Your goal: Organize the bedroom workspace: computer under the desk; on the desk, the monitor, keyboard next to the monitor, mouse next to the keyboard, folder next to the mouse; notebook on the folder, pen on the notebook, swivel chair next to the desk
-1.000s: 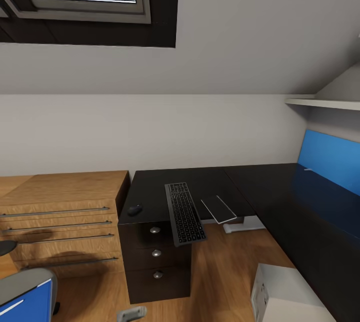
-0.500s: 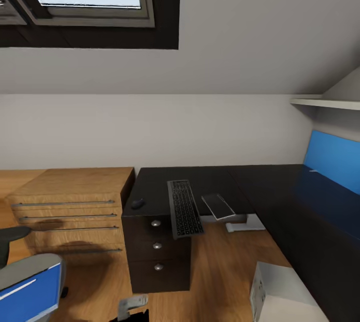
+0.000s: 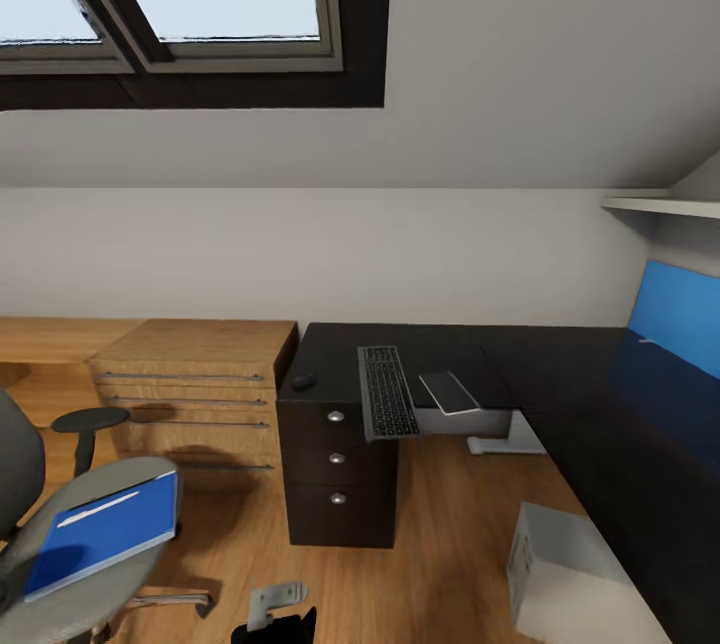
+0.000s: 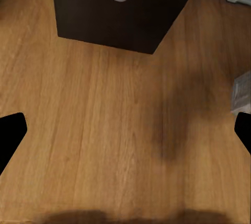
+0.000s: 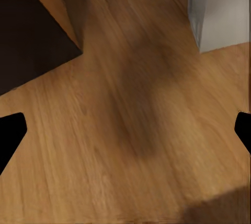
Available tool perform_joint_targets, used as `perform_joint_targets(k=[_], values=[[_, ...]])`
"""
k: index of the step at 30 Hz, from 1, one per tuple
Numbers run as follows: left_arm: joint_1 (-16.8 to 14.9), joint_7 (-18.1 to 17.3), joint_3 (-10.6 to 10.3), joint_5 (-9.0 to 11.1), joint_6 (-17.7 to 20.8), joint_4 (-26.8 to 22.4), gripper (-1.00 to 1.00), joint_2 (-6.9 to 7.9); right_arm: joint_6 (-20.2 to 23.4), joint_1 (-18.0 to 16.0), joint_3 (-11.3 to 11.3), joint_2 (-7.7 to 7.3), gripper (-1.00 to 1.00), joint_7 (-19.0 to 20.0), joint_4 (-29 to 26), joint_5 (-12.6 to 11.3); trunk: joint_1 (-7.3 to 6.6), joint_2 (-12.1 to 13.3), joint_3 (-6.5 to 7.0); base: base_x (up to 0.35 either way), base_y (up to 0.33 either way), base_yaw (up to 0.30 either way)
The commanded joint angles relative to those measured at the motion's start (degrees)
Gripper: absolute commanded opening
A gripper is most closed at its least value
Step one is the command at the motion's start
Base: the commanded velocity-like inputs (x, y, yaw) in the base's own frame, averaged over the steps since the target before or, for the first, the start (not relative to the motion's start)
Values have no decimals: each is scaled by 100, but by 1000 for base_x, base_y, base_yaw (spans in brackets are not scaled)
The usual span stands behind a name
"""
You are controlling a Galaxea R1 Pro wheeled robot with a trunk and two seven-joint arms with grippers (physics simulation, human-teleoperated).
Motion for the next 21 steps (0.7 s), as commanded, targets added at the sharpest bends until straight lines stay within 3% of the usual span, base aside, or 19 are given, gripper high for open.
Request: perform_joint_targets(k=[1, 16, 21], values=[[-6, 53, -19, 52, 10, -10, 100, 7, -27, -5, 34, -1, 100, 26, 9, -44, -4, -4, -7, -335, -2, 19], [-6, 76, -2, 71, 13, 277, 100, 6, -27, -5, 34, -9, 100, 26, 11, 20, -4, -4, -7, -336, 0, 4], [-6, 65, -2, 65, -7, 751, 100, 9, -27, -5, 34, -13, 100, 20, 5, 31, -4, -4, -7, -336, -34, 0]])
